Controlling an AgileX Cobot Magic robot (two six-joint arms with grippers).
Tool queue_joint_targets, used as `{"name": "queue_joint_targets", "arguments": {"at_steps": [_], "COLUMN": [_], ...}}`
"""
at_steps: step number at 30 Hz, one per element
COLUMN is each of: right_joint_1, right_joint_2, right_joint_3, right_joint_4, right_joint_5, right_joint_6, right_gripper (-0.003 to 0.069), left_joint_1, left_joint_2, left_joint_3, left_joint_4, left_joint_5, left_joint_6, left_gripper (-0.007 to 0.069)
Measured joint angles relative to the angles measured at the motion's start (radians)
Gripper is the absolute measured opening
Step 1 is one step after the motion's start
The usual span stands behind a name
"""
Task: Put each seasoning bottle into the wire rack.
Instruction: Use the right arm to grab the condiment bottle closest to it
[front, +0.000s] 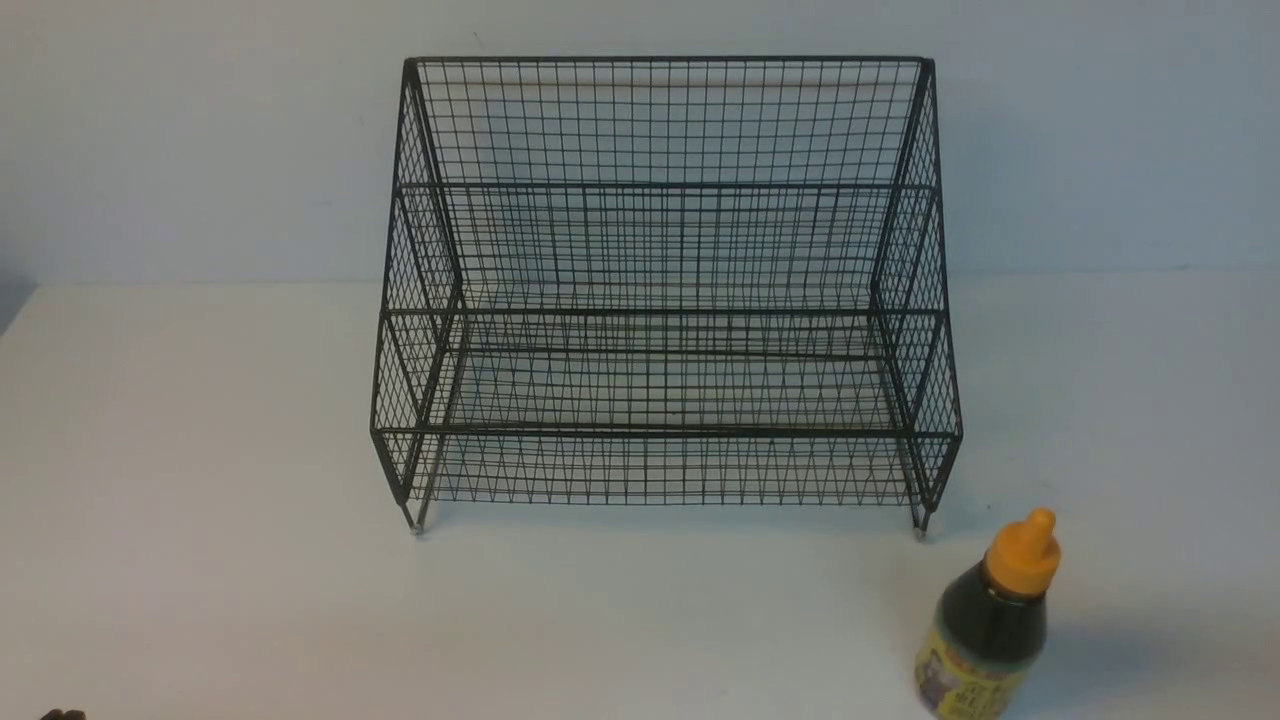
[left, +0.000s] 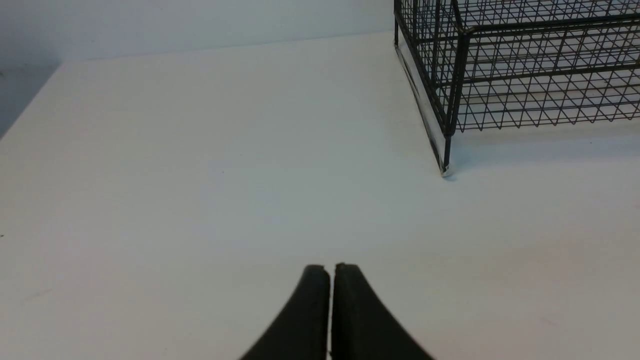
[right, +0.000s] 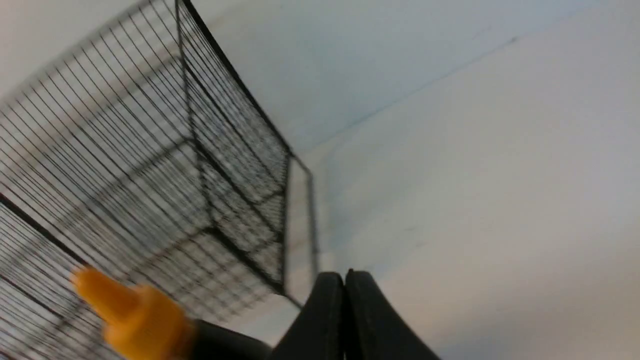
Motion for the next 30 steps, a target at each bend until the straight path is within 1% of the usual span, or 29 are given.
{"name": "queue_joint_targets", "arguments": {"at_steps": [1,2,3,4,7,9,12,15,16,18,19,20,23,24,26,30], "right_joint_1": [0.000,0.000,0.000,0.000,0.000,0.000,0.000,0.000,0.000,0.000,0.000,0.000,0.000,0.000,0.000,0.000], "right_joint_2": [0.000,0.000,0.000,0.000,0.000,0.000,0.000,0.051,0.058,0.190,0.225,0.287,0.471,0.526,0.623,0.753], "right_joint_3": [0.000,0.000,0.000,0.000,0.000,-0.011,-0.096,-0.244,-0.266,-0.412,-0.444,-0.492,-0.603,-0.627,-0.656,-0.667], "right_joint_4": [0.014,0.132,0.132,0.189,0.246,0.256,0.241,0.161,0.144,0.014,-0.005,-0.058,-0.123,-0.121,-0.070,0.085], "right_joint_5": [-0.001,-0.011,-0.011,-0.015,-0.011,0.018,0.115,0.220,0.229,0.365,0.399,0.463,0.578,0.601,0.642,0.669], "right_joint_6": [0.004,0.013,0.013,0.015,0.004,-0.052,-0.173,-0.263,-0.265,-0.281,-0.281,-0.284,-0.297,-0.310,-0.389,-0.579], "right_gripper": [-0.0015,-0.0015,-0.0015,-0.0015,-0.0015,-0.0015,-0.0015,-0.0015,-0.0015,-0.0015,-0.0015,-0.0015,-0.0001,0.0010,0.0048,0.0139], "left_joint_1": [0.000,0.000,0.000,0.000,0.000,0.000,0.000,0.000,0.000,0.000,0.000,0.000,0.000,0.000,0.000,0.000], "left_joint_2": [0.000,0.000,0.000,0.000,0.000,0.000,0.000,0.000,0.000,0.000,0.000,0.000,0.000,0.000,0.000,0.000], "left_joint_3": [0.000,0.000,0.000,0.000,0.000,0.000,0.000,0.000,0.000,0.000,0.000,0.000,0.000,0.000,0.000,0.000], "left_joint_4": [0.000,0.000,0.000,0.000,0.000,0.000,0.000,0.000,0.000,0.000,0.000,0.000,0.000,0.000,0.000,0.000], "left_joint_5": [0.000,0.000,0.000,0.000,0.000,0.000,0.000,0.000,0.000,0.000,0.000,0.000,0.000,0.000,0.000,0.000], "left_joint_6": [0.000,0.000,0.000,0.000,0.000,0.000,0.000,0.000,0.000,0.000,0.000,0.000,0.000,0.000,0.000,0.000], "left_gripper": [-0.0005,-0.0005,-0.0005,-0.0005,-0.0005,-0.0005,-0.0005,-0.0005,-0.0005,-0.0005,-0.0005,-0.0005,-0.0005,-0.0005,-0.0005,-0.0005]}}
